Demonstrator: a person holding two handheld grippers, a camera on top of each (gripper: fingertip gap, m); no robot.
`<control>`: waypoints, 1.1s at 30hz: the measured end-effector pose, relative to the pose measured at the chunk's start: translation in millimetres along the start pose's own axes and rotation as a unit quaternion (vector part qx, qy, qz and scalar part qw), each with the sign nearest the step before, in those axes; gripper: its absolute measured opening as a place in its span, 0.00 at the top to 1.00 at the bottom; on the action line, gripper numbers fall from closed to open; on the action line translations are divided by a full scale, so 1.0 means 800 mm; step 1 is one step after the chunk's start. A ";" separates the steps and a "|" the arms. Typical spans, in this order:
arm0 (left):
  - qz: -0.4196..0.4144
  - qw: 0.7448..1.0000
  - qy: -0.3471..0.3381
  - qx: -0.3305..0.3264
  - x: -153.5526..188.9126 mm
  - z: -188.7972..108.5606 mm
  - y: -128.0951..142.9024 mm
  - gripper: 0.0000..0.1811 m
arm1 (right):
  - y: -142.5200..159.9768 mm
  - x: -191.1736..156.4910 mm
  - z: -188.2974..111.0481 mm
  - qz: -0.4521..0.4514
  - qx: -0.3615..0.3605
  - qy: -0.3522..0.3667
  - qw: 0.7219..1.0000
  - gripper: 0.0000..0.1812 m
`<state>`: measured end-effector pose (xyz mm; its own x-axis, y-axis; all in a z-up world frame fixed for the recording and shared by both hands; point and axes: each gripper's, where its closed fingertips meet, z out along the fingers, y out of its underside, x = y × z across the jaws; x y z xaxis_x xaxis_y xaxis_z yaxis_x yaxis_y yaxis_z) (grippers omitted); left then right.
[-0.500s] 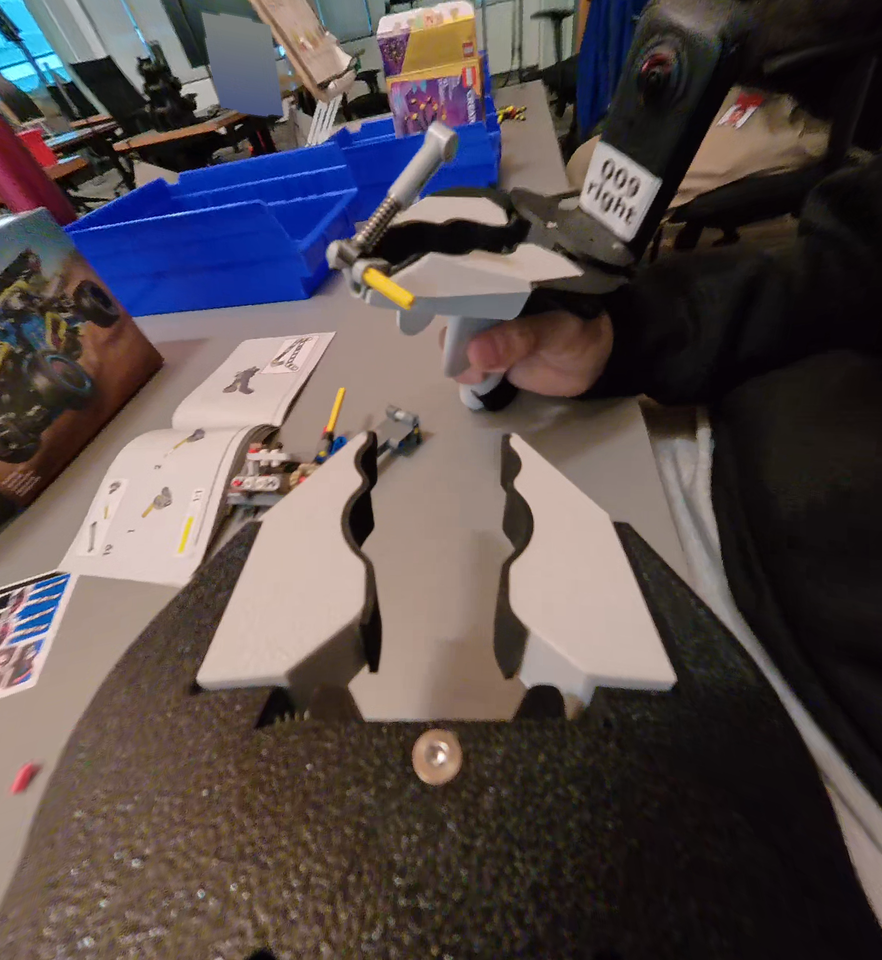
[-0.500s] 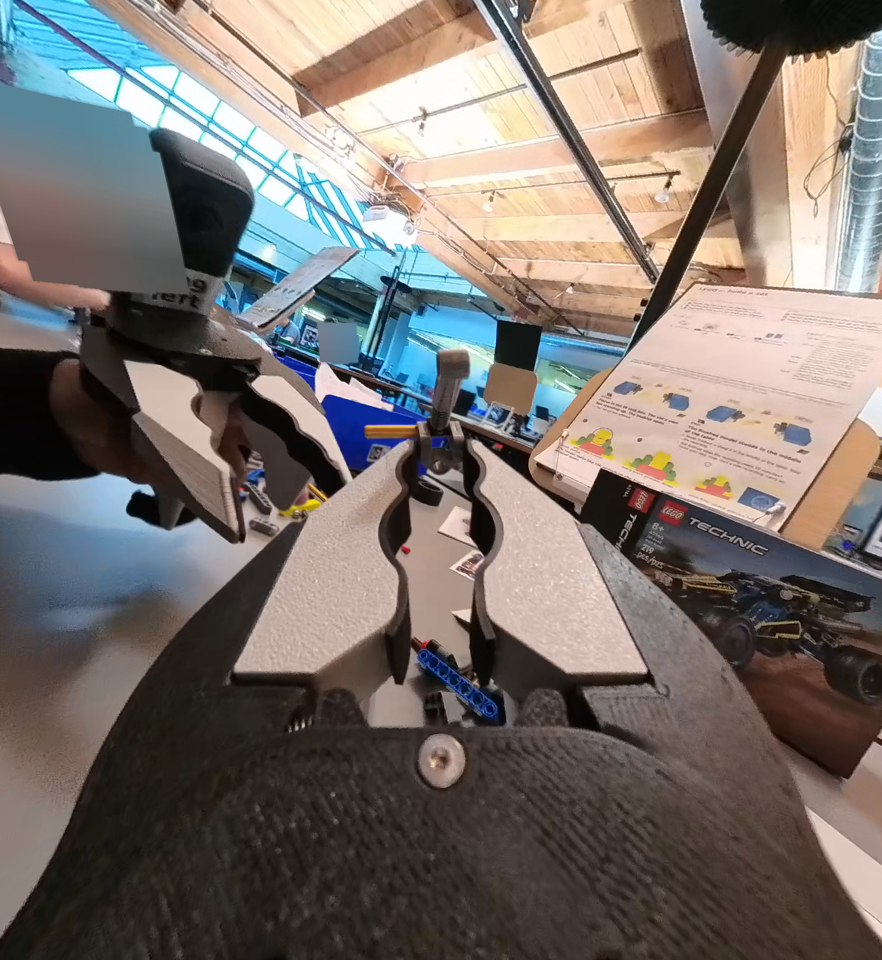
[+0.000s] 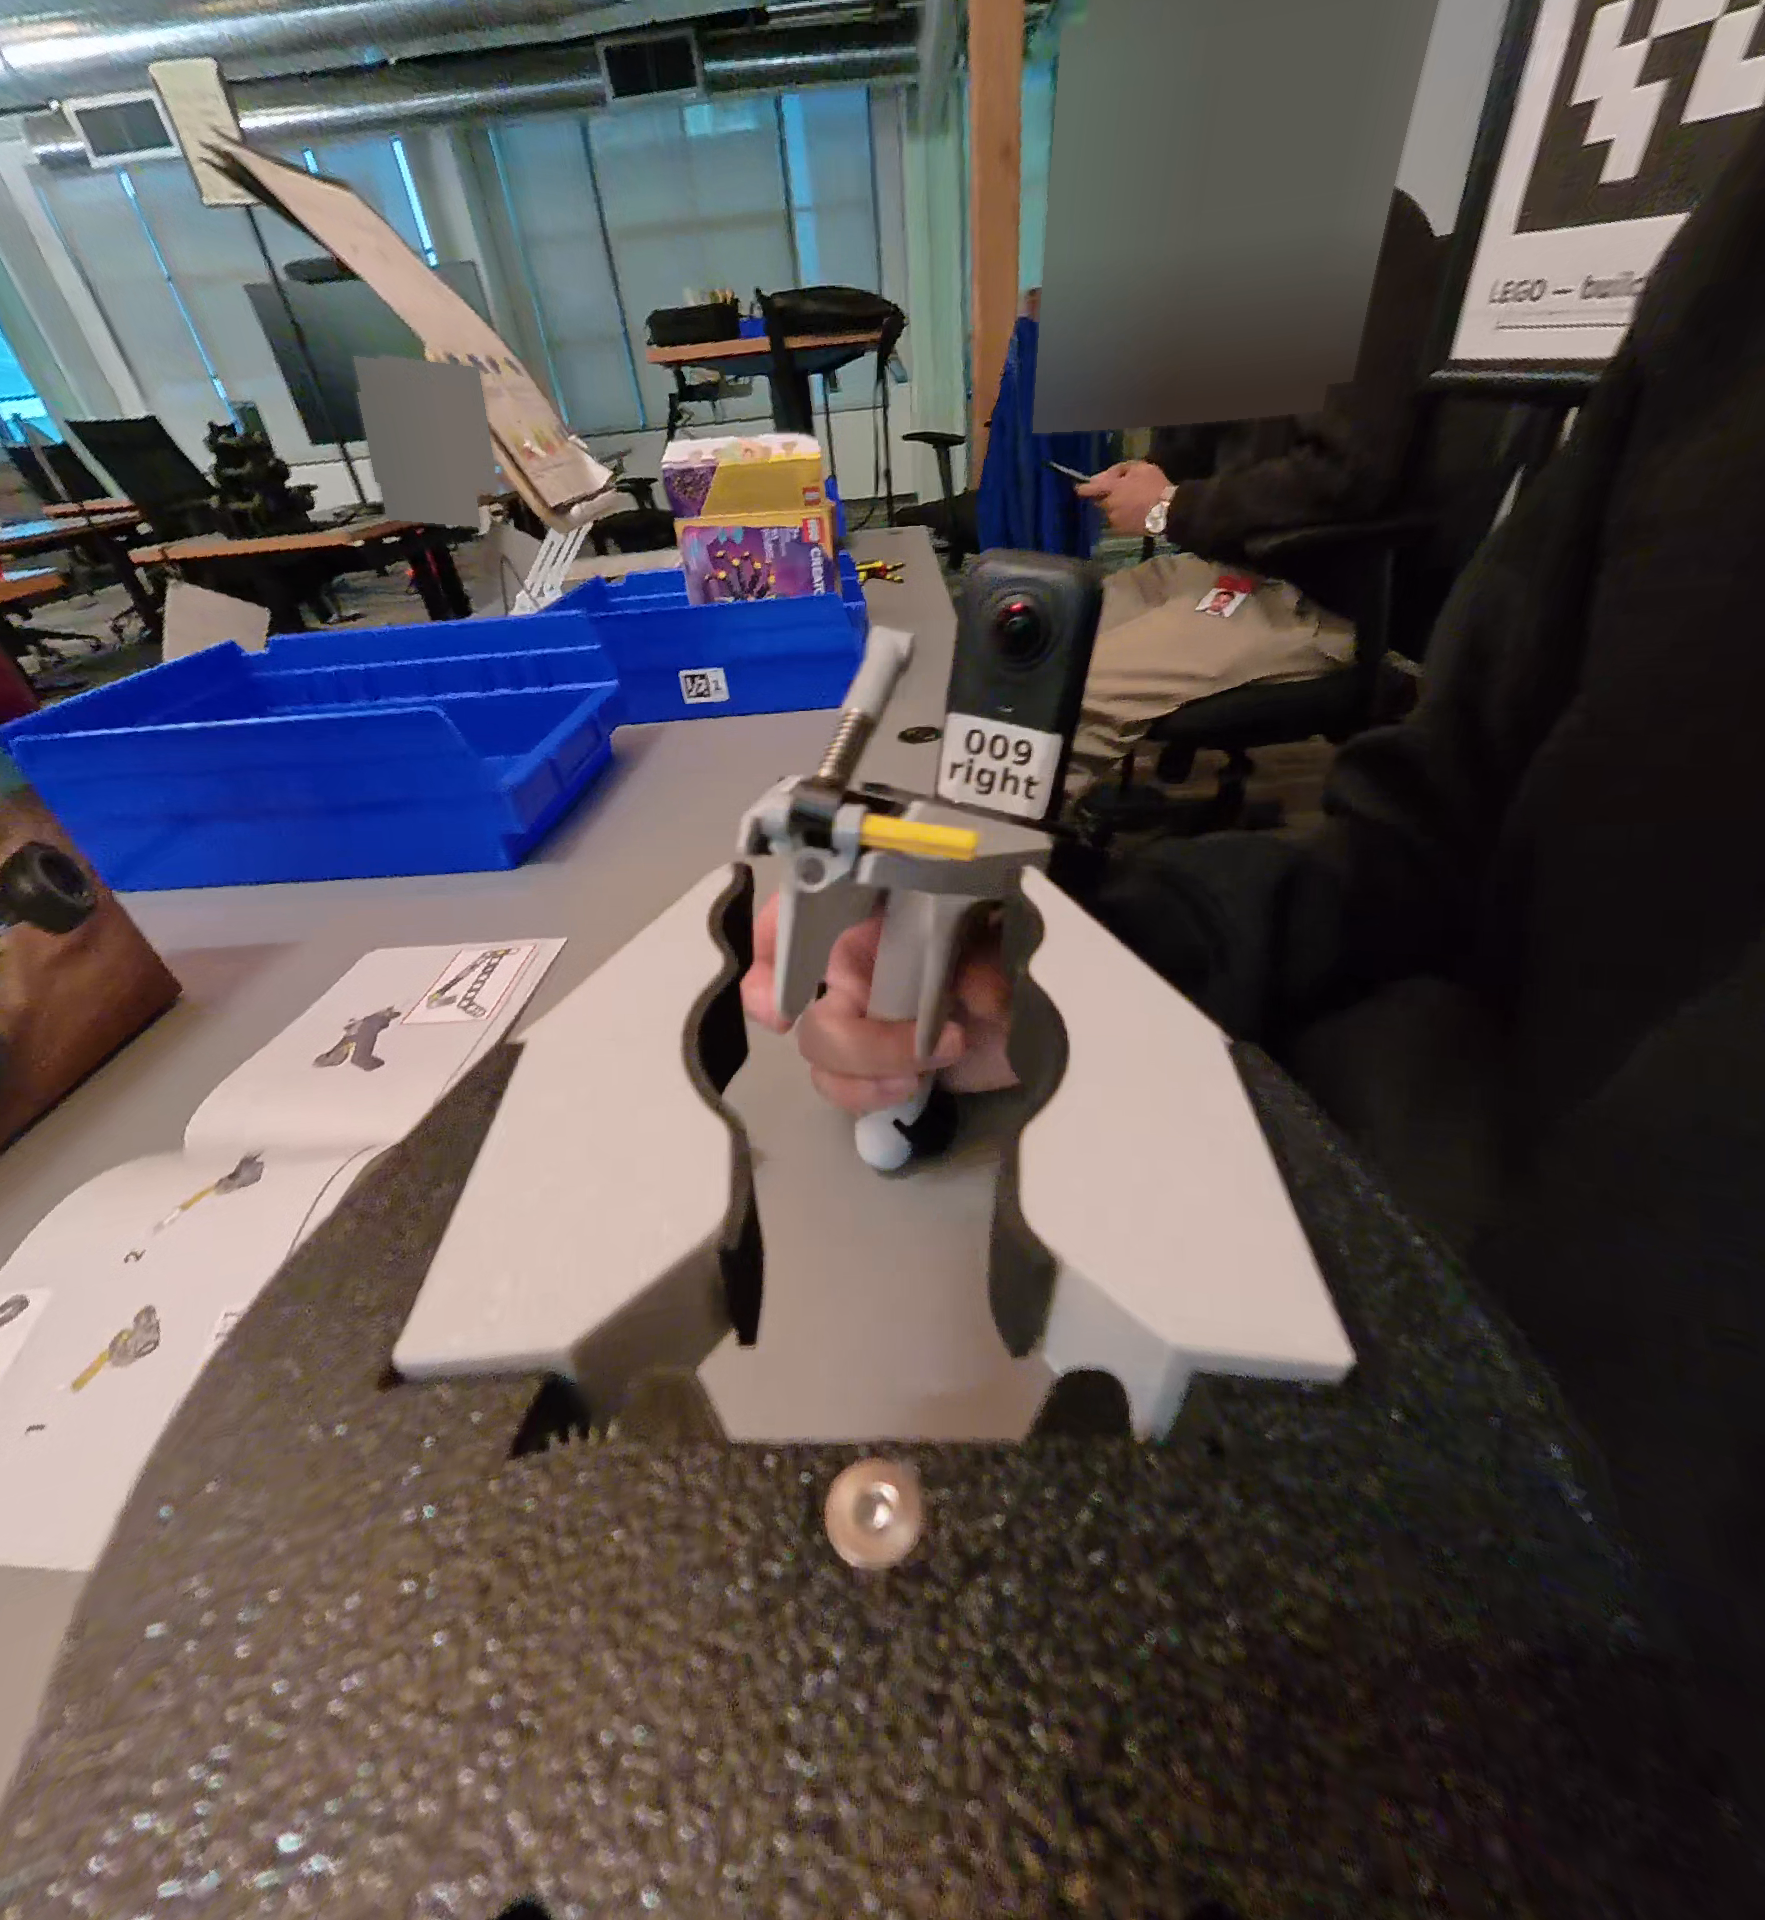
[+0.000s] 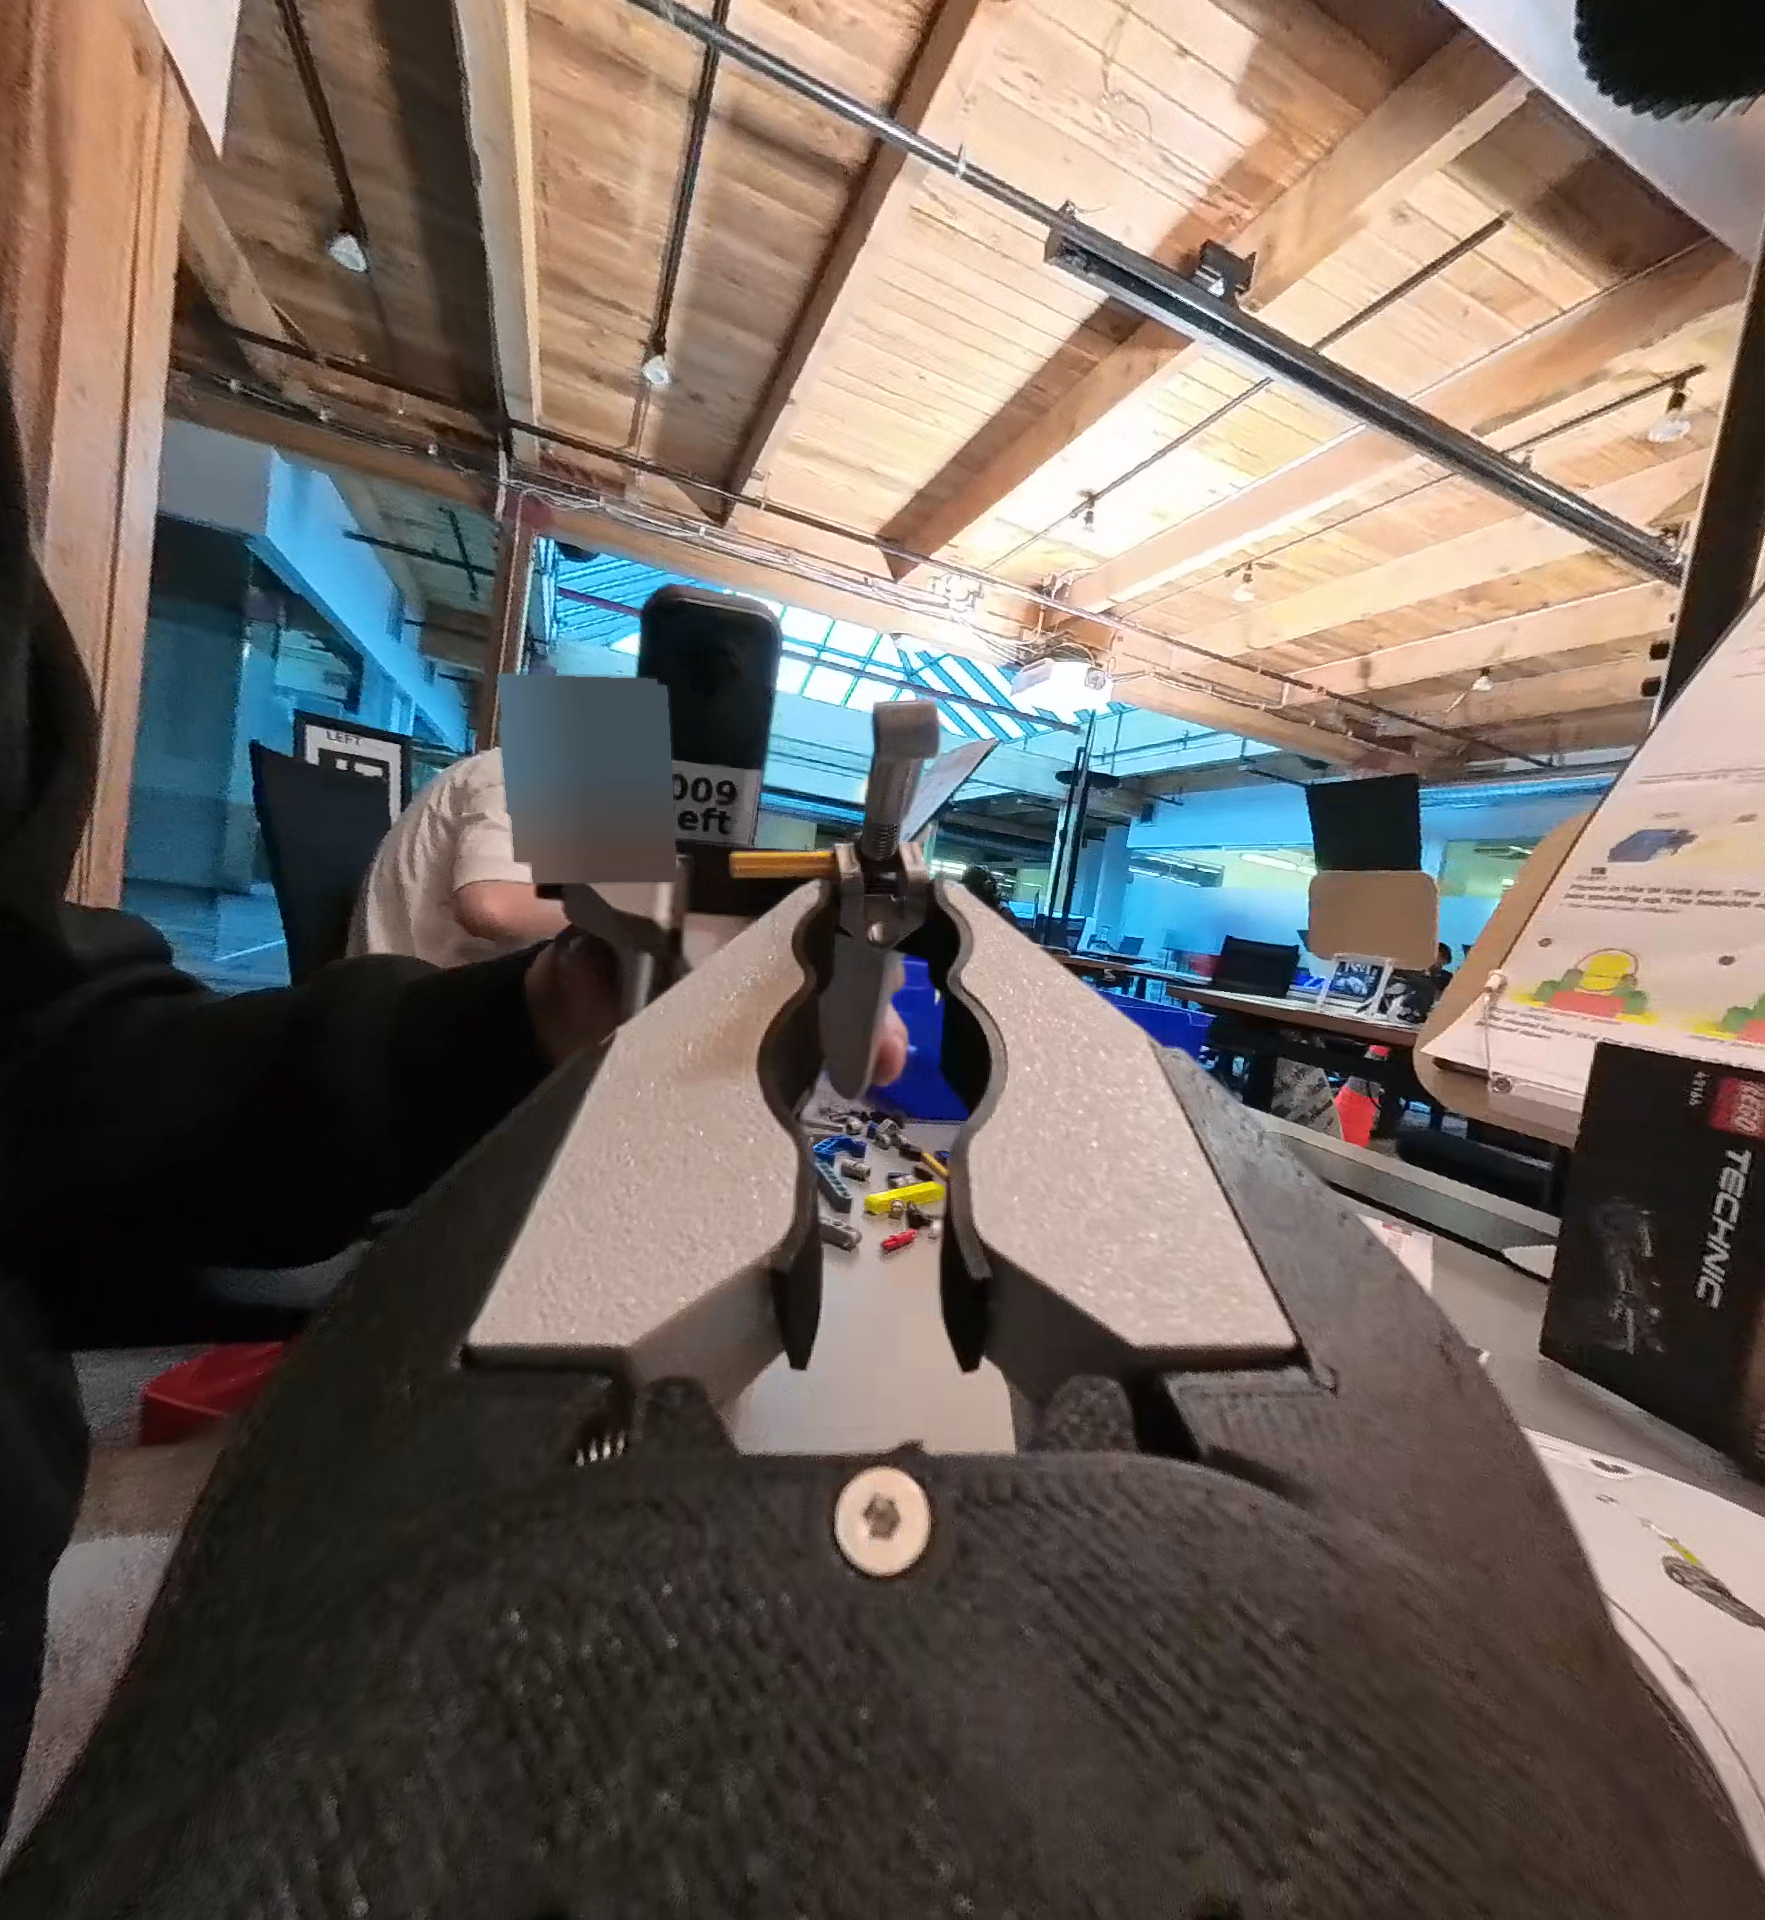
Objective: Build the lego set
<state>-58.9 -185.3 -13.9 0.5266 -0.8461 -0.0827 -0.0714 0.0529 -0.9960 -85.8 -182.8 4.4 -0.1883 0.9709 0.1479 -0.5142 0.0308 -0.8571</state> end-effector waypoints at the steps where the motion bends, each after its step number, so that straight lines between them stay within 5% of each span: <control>1: 0.000 1.000 -0.002 0.001 0.001 -0.001 -0.002 0.75 | 0.000 0.001 0.000 0.003 0.001 0.003 1.000 0.92; 14: -0.034 0.997 -0.071 0.003 -0.020 -0.003 -0.011 0.78 | -0.005 0.015 0.000 0.093 0.036 0.019 0.995 0.92; 21: -0.113 0.992 -0.042 0.042 -0.011 -0.001 -0.024 0.78 | -0.032 0.018 -0.003 0.244 0.154 -0.013 0.957 0.92; 28: -0.307 0.943 0.054 0.116 -0.008 -0.006 -0.034 0.83 | -0.042 0.002 0.001 0.242 0.160 -0.051 0.956 0.92; 33: -0.367 0.910 0.109 0.158 -0.001 -0.008 -0.043 0.85 | -0.037 -0.009 0.006 0.197 0.122 -0.061 0.971 0.92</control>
<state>-62.2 -189.7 20.4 0.1499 -0.7982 0.5834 0.4979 -0.4488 -0.7421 -73.5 -191.8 31.2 -0.5009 0.8600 -0.0976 -0.5615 -0.4087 -0.7195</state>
